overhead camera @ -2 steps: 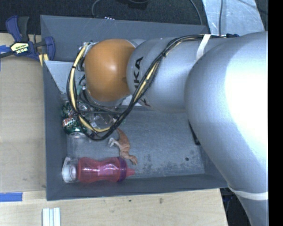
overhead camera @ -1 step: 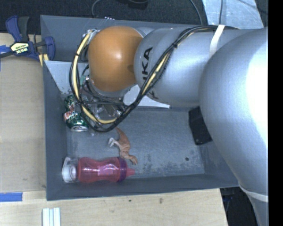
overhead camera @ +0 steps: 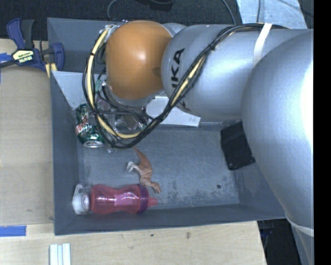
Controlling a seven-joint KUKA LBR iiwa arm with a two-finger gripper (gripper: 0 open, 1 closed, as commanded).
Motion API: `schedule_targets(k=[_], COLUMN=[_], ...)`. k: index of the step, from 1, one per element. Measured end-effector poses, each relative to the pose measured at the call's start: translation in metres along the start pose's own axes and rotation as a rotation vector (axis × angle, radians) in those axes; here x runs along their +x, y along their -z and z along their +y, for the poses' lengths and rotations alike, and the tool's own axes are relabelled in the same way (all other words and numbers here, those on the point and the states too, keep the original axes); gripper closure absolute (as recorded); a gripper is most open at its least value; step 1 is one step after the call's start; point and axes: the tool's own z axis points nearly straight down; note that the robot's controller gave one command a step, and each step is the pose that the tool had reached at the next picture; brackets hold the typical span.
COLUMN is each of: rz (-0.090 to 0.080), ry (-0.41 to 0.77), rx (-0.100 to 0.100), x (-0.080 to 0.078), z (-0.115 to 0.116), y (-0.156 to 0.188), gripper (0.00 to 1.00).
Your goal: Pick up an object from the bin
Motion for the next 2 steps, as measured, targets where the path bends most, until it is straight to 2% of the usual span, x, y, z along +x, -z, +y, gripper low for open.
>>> schedule_targets(k=[1,2], rz=[0.007,0.006], ry=[0.151,0.266], rx=[-0.002,0.000], x=[0.004,0.004], z=[0.006,0.012], y=[-0.030,-0.042], gripper=[1.00,1.00])
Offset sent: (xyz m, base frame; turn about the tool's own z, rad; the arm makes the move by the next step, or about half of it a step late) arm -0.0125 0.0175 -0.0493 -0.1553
